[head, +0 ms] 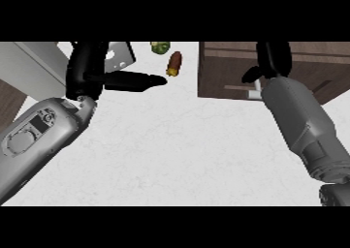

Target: Pick up the can, place it into the drawer and close the drawer

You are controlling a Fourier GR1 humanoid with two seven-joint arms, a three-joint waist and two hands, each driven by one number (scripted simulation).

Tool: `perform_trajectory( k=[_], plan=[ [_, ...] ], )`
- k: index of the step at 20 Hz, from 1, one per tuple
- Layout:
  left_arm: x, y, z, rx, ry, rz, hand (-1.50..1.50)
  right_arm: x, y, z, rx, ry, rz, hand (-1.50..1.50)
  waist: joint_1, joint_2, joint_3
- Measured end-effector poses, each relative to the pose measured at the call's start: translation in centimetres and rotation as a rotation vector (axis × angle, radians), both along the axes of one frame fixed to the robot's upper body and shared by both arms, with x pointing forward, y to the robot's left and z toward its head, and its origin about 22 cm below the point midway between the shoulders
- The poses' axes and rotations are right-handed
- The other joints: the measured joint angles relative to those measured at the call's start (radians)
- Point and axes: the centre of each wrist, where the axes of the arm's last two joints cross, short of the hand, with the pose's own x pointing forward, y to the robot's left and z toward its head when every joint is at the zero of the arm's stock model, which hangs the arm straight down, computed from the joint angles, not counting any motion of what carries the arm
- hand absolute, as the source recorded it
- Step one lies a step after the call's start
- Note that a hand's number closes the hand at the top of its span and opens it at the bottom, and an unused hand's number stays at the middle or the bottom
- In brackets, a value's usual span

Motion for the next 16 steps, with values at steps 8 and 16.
perform_trajectory(
  k=[8, 16],
  plan=[
    [-0.5, 1.1, -1.1, 0.005, 0.006, 0.021, -1.50, 0.5, 1.4, 1.1, 0.260, -0.014, 0.106, -1.50, -0.015, -0.003, 0.002],
    [-1.6, 2.0, -2.3, -0.003, 0.018, 0.039, -1.50, 1.0, 3.6, 2.3, 0.599, -0.015, 0.187, -1.50, -0.025, -0.009, 0.002]
  ],
)
